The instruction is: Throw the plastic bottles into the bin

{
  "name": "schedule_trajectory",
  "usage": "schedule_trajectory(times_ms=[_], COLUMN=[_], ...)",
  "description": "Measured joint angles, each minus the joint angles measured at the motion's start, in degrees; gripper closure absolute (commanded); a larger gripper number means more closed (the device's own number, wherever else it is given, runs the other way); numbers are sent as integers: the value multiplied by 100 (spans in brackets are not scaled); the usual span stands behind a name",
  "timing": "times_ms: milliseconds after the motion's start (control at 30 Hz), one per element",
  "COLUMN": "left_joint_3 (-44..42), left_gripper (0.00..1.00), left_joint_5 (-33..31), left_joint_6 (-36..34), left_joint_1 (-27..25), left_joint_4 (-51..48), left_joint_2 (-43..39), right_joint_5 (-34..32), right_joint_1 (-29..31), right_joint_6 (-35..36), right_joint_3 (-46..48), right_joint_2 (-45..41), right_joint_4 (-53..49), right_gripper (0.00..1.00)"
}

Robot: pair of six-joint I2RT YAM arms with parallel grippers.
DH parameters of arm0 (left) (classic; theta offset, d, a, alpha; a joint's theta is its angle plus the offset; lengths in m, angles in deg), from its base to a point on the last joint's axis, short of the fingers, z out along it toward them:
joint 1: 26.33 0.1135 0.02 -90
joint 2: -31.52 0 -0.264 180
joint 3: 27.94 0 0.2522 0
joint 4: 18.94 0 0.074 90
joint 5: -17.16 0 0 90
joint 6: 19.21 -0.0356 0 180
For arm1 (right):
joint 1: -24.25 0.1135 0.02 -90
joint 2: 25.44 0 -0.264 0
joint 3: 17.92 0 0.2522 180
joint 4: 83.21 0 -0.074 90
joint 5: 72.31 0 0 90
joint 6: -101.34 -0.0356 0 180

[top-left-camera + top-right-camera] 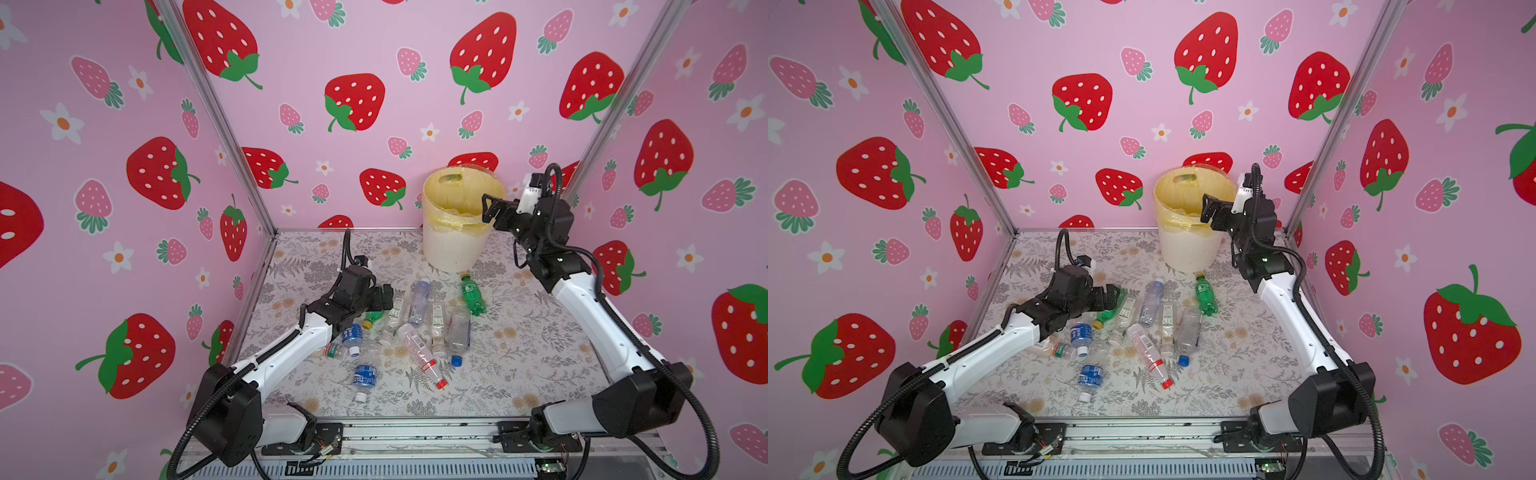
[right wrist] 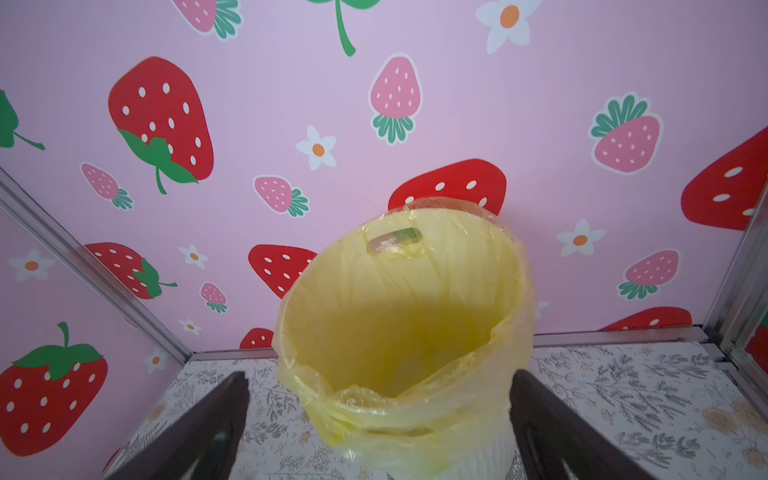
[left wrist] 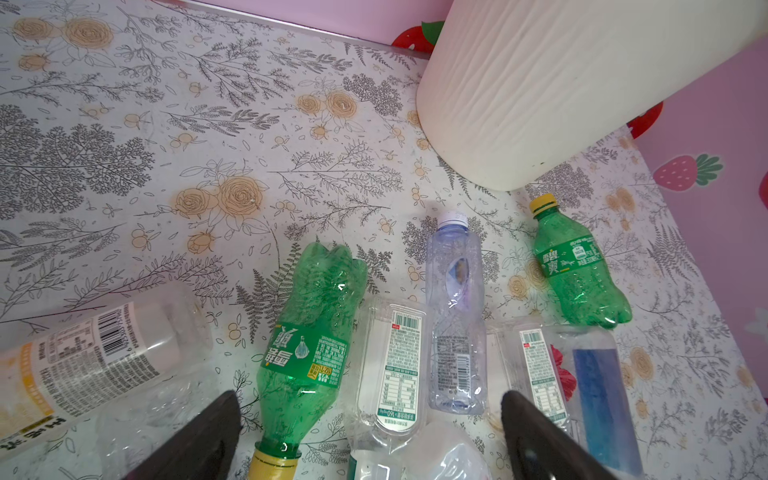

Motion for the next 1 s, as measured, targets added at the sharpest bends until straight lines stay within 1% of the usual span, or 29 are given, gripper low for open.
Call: schedule_trajectory(times_ms=[233, 467, 633, 833, 1000], left_joint_3=[120, 122, 87, -236, -796], left_gripper=[1, 1, 1, 1, 1], left_joint_5=[11, 31, 140, 376, 459], left_joint_6=[46, 94, 179, 409, 614], left_joint_1=[13, 37, 48, 46, -35], left_joint_4=[-133, -339, -461, -804, -1078], left_joint_2=[0, -42, -382, -815, -1193], right_joint_5=[28, 122, 184, 214, 223], right_joint_1=[0, 0, 0, 0, 0], right_joint_6=[-52, -144, -170, -256, -398], right_joint_3=[1250, 1956, 2461, 2885, 3270], right_joint_2=[-601, -1357, -1832, -2129, -2391], right_joint_4=[-109, -374, -511, -708, -748], right_gripper=[1, 1, 1, 1, 1])
